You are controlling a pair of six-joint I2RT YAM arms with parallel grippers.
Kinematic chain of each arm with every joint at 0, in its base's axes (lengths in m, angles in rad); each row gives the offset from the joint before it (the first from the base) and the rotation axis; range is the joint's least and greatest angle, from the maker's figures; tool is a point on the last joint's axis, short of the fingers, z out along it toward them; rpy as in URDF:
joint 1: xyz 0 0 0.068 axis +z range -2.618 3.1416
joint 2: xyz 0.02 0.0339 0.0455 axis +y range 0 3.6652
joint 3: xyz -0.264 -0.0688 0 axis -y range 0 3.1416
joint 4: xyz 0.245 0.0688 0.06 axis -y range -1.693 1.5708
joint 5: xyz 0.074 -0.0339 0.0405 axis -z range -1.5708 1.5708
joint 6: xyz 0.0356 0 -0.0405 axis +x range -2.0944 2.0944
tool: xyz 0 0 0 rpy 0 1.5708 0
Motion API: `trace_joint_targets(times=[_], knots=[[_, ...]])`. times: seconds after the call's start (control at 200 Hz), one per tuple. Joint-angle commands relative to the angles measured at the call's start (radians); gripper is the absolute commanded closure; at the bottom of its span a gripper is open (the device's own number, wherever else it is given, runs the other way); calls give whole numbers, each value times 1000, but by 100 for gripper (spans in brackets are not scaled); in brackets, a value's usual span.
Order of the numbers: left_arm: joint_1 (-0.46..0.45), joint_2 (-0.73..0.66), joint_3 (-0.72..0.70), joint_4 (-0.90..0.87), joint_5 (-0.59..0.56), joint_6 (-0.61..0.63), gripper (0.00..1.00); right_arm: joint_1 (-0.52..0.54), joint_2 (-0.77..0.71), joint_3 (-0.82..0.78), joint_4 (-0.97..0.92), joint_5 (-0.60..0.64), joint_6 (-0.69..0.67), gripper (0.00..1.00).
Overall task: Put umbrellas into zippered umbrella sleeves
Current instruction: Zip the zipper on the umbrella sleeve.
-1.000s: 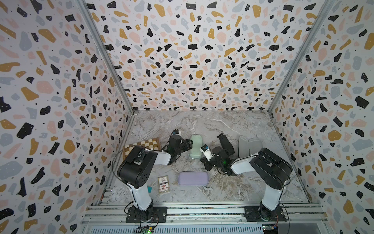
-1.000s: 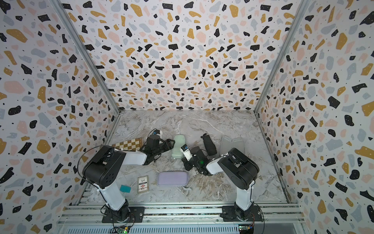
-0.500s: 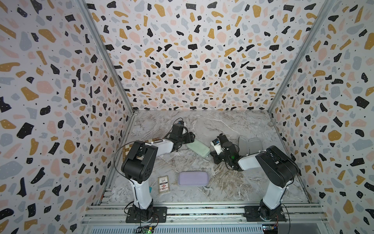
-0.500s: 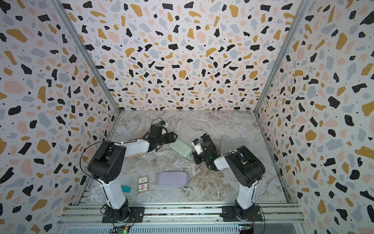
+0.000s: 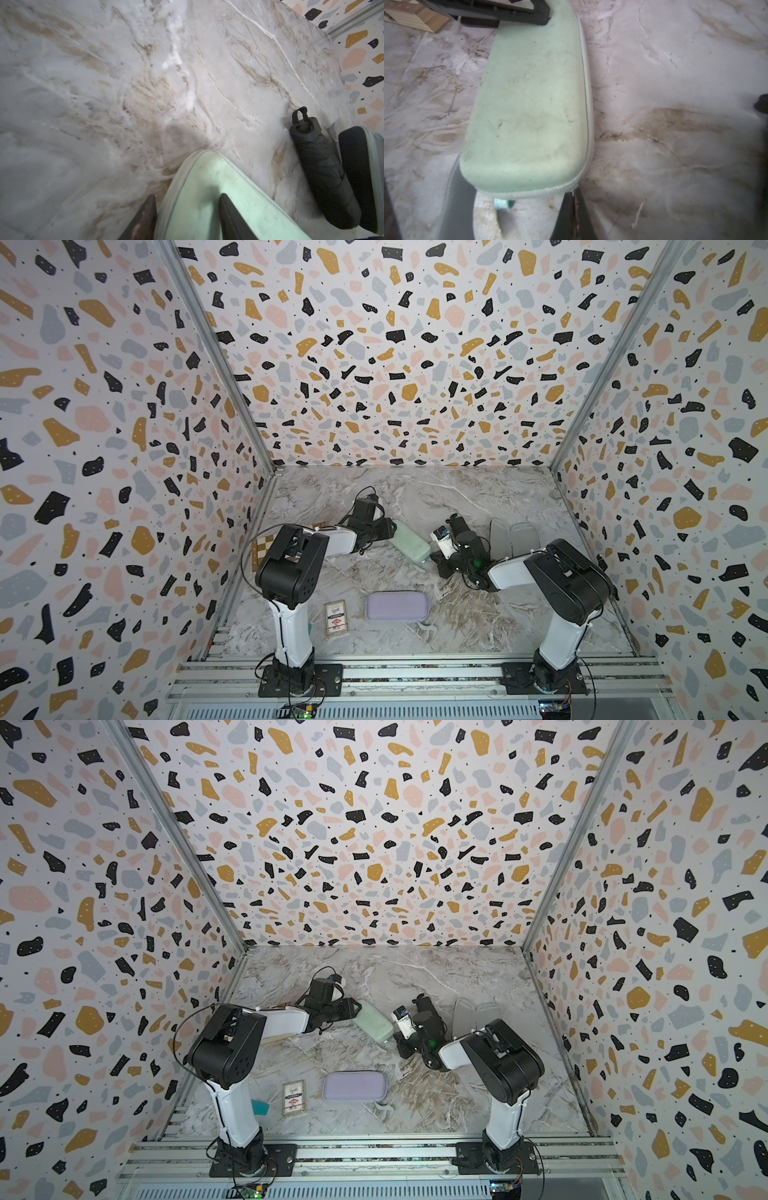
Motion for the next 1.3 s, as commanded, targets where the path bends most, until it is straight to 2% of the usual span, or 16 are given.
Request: trace_joint_targets(times=[0.0,0.24,0.355,0.471,0.561,0.796,1.121,1.297], knots=[[-8,8,-34,-36,-43,1,64,16,-33,-26,-26,3,-7,100],[-8,-5,-49,-54,-118,-4,84,54,-87,-85,-1,33,31,100],[-18,-19,-64,-58,-165,-7,90,74,-102,-114,18,29,69,100],[-29,-29,-77,-62,-202,-11,91,100,-114,-127,33,25,83,100],[-33,-27,-78,-62,-208,-18,100,134,-125,-135,55,17,94,100],[-73,-42,-85,-92,-292,-40,100,218,-164,-133,80,-8,99,100],[-92,-40,-92,-88,-303,-74,100,235,-92,-85,124,-125,82,100],[-104,-44,-99,-75,-286,-85,100,251,-67,-37,105,-121,69,100]])
